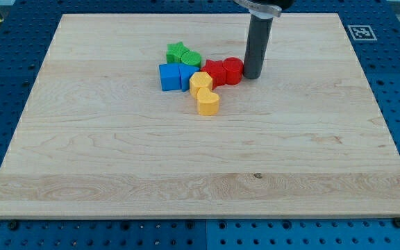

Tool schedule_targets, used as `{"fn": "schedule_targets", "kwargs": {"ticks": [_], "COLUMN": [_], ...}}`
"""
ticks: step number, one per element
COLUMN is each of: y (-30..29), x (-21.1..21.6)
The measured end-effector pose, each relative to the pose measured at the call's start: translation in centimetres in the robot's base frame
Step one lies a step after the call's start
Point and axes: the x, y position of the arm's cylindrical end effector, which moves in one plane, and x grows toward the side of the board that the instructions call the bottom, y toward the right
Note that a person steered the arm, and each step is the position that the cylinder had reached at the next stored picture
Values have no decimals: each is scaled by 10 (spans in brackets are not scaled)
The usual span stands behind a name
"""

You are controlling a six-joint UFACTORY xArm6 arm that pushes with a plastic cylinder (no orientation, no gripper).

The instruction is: Nudge the green star down a bit

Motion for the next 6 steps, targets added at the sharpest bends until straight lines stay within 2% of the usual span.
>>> {"fn": "schedule_targets", "kwargs": {"ticks": [1, 3, 4, 6], "y": [0, 10, -18, -100], "x": [-1, -74, -98, -93]}}
